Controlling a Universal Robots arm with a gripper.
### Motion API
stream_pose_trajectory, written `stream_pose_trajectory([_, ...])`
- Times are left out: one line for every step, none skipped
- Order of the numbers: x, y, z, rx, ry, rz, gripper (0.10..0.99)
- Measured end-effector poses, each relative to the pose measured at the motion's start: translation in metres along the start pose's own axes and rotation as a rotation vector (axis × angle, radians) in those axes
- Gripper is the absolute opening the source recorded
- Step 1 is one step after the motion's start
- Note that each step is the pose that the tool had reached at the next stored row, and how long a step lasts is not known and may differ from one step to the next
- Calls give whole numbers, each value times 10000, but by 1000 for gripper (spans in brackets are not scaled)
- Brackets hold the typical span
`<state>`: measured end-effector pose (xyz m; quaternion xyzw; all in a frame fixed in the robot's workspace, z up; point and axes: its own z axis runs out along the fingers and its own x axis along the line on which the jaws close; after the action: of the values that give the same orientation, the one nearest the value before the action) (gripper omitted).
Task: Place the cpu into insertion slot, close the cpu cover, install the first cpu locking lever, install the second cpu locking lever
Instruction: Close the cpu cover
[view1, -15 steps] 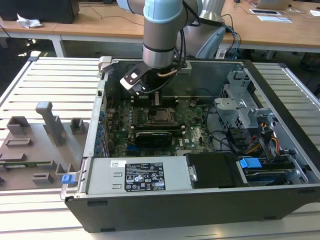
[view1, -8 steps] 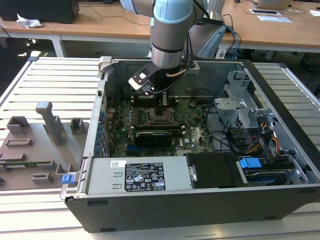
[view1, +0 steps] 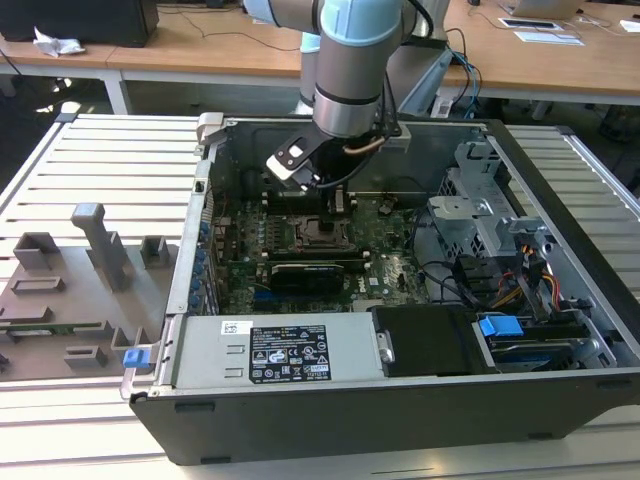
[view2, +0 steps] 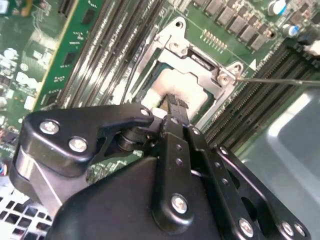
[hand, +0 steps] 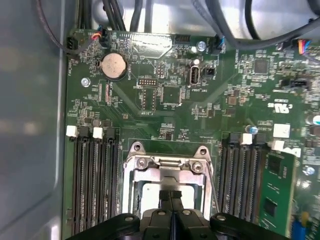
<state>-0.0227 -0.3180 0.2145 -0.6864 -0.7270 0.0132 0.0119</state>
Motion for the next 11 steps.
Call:
stream_pose_trajectory([0,-2,-48,0,0,-1,106])
stream_pose_trajectory([0,-3,-79,-1,1,-1,106])
stream_pose_trajectory([0,-3,-103,0,0,-1,106])
stream_pose_trajectory([0,-4,-129,0,1,-1,106])
stream_pose_trajectory([0,-5,-145,-1,1,-1,106])
stream_pose_trajectory([0,-7,-208,-1,0,-1,106])
stream_pose_trajectory([0,-9,-255,-1,0,-1,106])
stream_pose_trajectory([0,-9,-263,0,0,-1,106])
stream_pose_trajectory([0,-9,-270,0,0,-1,106])
stream_pose_trajectory([0,-10,-284,0,1,-1,106])
stream_pose_trajectory([0,-11,-303,-1,1,-1,106])
